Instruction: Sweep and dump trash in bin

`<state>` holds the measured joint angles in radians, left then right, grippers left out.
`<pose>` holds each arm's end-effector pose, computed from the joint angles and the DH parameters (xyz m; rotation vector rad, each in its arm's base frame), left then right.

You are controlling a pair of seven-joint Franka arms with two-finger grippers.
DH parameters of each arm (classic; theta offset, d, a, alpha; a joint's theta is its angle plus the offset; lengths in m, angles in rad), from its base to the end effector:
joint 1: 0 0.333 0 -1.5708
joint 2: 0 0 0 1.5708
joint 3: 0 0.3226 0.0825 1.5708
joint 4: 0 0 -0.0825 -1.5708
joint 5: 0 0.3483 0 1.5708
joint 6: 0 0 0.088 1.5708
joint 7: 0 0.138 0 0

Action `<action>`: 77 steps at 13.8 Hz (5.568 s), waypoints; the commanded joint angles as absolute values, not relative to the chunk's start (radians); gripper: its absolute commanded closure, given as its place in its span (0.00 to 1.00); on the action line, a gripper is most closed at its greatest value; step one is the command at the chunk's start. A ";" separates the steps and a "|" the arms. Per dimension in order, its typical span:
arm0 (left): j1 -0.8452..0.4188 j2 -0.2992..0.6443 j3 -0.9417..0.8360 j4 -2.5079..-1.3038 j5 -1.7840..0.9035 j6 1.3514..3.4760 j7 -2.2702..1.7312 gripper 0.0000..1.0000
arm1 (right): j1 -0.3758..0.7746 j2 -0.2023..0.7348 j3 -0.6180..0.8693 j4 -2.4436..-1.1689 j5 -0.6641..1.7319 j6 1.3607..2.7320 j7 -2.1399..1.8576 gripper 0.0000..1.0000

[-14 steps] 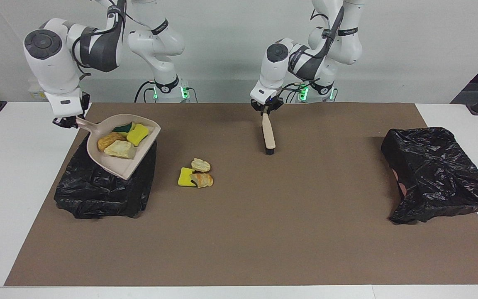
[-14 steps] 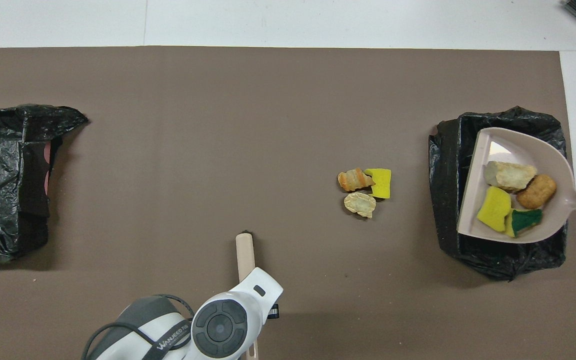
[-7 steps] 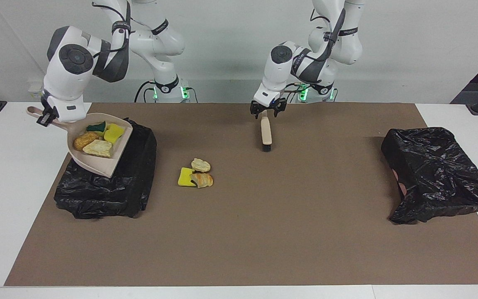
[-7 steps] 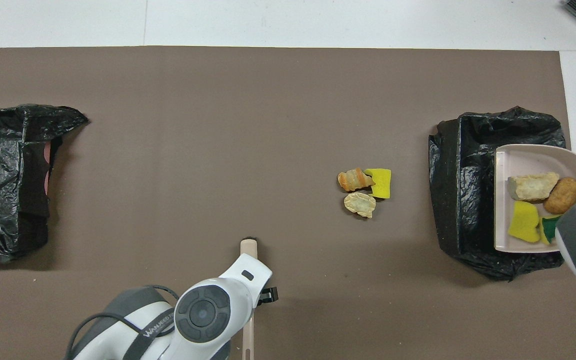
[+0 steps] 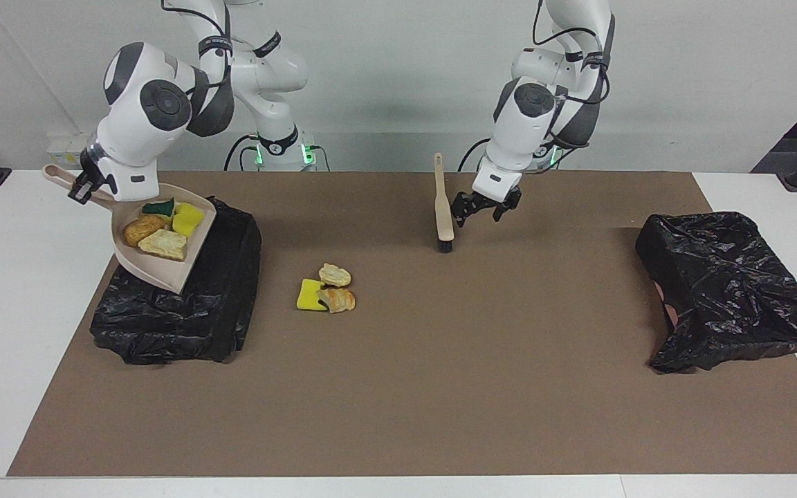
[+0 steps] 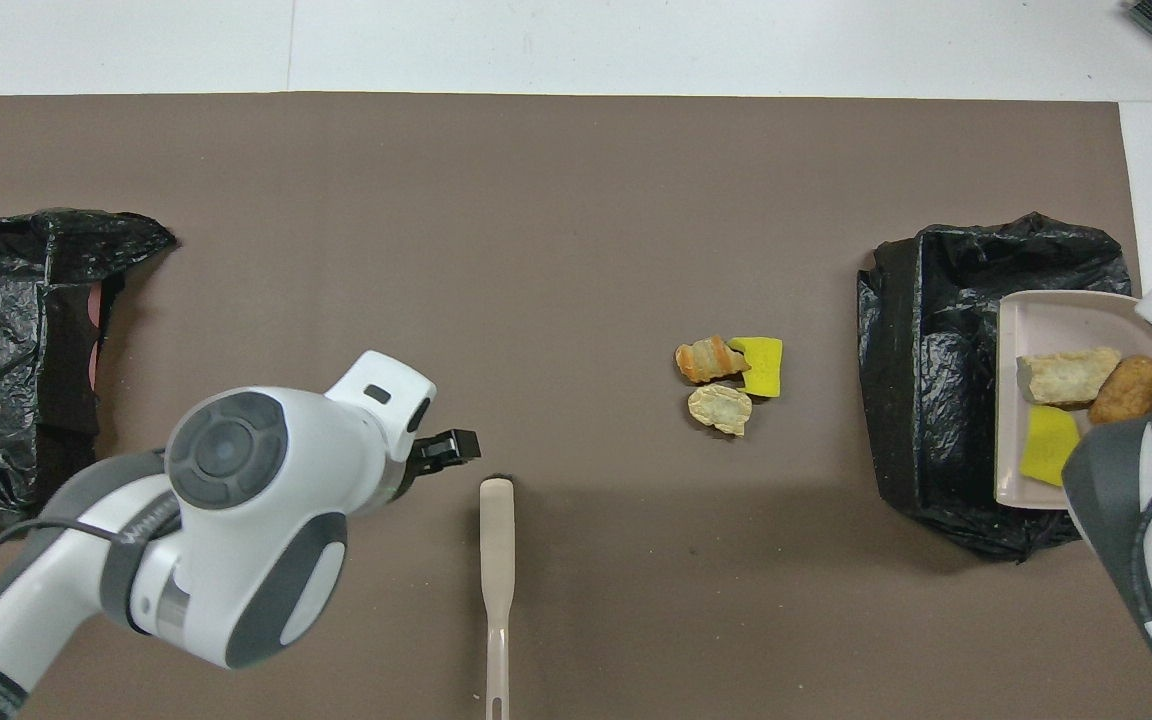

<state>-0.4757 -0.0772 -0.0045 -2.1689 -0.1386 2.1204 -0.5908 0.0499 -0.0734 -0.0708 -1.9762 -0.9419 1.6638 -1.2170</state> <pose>0.4325 -0.2365 0.4244 3.0118 0.2739 -0.0545 0.4827 -0.1155 0.5200 1.8018 1.5365 -0.9097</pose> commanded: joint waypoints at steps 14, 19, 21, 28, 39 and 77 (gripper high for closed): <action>0.026 0.002 -0.011 -1.715 -0.075 1.741 -0.016 0.00 | 0.239 -0.101 -0.068 -2.055 -1.204 1.465 -1.092 1.00; 0.060 -0.027 -0.011 -1.681 -0.021 1.675 -0.006 0.00 | 0.281 -0.060 -0.066 -2.057 -1.281 1.450 -1.089 1.00; 0.052 -0.069 -0.012 -1.686 -0.020 1.638 0.001 0.00 | 0.307 -0.063 -0.061 -2.057 -1.287 1.410 -1.098 1.00; 0.043 -0.095 -0.021 -1.706 -0.014 1.635 0.049 0.00 | 0.387 -0.017 -0.061 -2.065 -1.351 1.333 -1.069 1.00; 0.026 -0.035 -0.026 -1.642 -0.005 1.525 0.075 0.00 | 0.472 0.002 -0.052 -2.059 -1.443 1.215 -1.131 1.00; -0.015 -0.057 -0.026 -1.693 -0.008 1.571 0.075 0.00 | 0.667 0.793 0.034 -1.115 0.172 1.818 0.716 1.00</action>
